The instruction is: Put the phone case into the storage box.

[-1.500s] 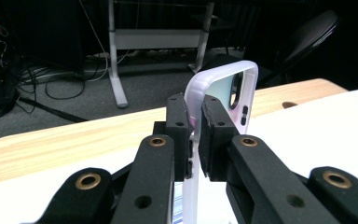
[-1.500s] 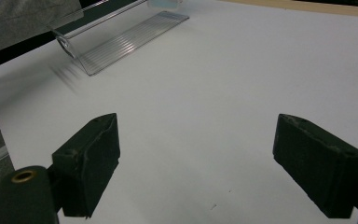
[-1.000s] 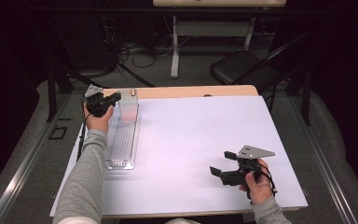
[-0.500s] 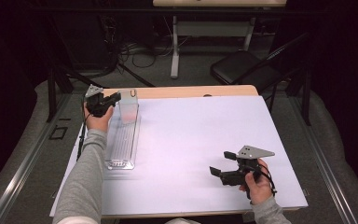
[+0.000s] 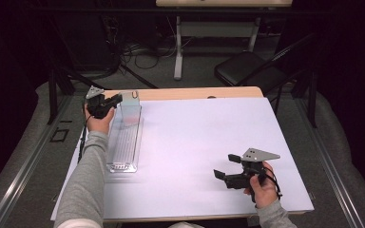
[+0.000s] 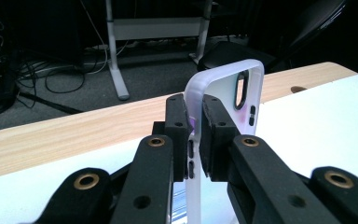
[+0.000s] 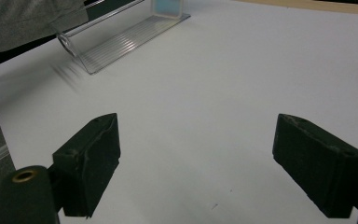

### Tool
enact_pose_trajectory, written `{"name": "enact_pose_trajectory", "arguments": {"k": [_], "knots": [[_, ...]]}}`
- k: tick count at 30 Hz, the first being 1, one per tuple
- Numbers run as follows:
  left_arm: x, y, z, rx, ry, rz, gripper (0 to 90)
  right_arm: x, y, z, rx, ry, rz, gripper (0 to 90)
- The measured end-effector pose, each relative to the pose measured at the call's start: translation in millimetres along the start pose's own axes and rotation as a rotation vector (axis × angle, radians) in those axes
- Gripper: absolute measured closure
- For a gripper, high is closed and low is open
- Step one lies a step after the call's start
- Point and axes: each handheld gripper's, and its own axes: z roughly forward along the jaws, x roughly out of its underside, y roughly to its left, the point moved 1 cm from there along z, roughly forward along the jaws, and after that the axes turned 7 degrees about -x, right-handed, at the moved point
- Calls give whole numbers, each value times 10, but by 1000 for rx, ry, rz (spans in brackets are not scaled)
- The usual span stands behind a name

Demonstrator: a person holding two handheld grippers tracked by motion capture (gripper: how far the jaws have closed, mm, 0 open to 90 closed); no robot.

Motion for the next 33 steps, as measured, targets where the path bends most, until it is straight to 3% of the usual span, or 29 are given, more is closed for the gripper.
{"name": "enact_pose_trajectory", "arguments": {"k": [19,33], "knots": [[22,56,9,8,-1,-35,823,1,-2,5,-2,1,2,147],[30,83,15,-16,9,-41,813,5,-2,12,-4,2,2,147]]}}
